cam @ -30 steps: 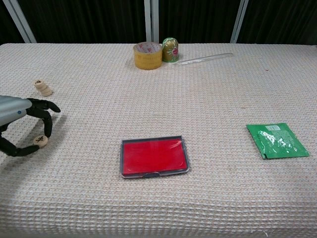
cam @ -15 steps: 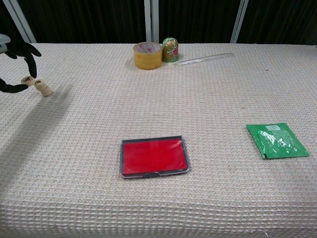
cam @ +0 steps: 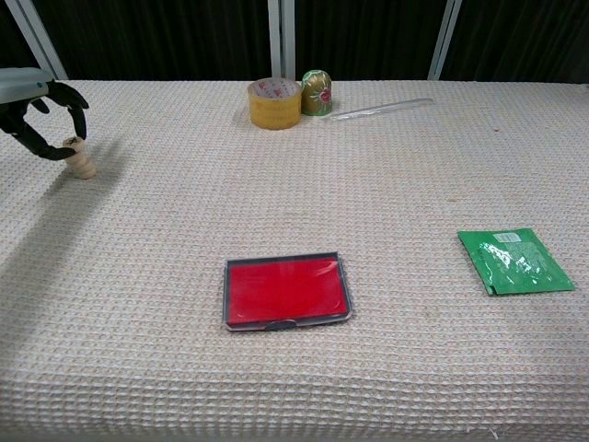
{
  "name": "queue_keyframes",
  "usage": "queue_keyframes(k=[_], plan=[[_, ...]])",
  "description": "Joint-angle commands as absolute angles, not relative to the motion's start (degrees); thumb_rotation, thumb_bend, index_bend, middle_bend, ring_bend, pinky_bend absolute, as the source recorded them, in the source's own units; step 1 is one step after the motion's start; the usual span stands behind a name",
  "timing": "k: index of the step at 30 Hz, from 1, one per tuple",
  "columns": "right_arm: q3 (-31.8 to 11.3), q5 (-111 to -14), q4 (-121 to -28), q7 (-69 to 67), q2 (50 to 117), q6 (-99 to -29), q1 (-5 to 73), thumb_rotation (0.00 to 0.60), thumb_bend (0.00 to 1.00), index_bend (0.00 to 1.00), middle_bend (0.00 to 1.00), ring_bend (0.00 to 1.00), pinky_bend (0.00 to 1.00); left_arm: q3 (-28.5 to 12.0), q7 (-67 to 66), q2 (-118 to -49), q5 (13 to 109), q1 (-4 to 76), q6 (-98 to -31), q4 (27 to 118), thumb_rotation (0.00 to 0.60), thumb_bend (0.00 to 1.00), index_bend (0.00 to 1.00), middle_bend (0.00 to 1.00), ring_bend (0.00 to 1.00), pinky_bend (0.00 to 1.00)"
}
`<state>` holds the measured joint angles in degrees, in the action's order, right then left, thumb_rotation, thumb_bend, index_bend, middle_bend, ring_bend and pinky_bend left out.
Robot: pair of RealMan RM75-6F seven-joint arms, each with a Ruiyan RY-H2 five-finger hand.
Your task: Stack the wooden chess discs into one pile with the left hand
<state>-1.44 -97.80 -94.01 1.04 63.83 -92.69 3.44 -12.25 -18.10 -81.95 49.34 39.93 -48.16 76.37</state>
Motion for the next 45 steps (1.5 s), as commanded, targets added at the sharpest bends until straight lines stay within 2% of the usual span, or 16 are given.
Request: queue_keyframes(k=[1, 45], plan=[[-1.43, -97.68, -94.03, 1.06, 63.88, -92.53, 3.47, 0.600, 0.30, 0.13, 0.22, 0.04, 0.14, -11.87, -18.69, -81.92, 48.86, 40.27, -47.83, 76.21, 0.600, 0.40, 0.48, 0.11, 0.09, 0.16], [-1.65, -97.06, -93.57, 0.46, 63.90, -92.50, 3.32, 0.600, 0.30, 0.13, 0.22, 0.04, 0.14, -9.66, -20.61, -81.37, 44.62, 42.17, -48.27, 76.06, 0.600, 0.36, 0.43, 0.11, 0.09, 0.16]])
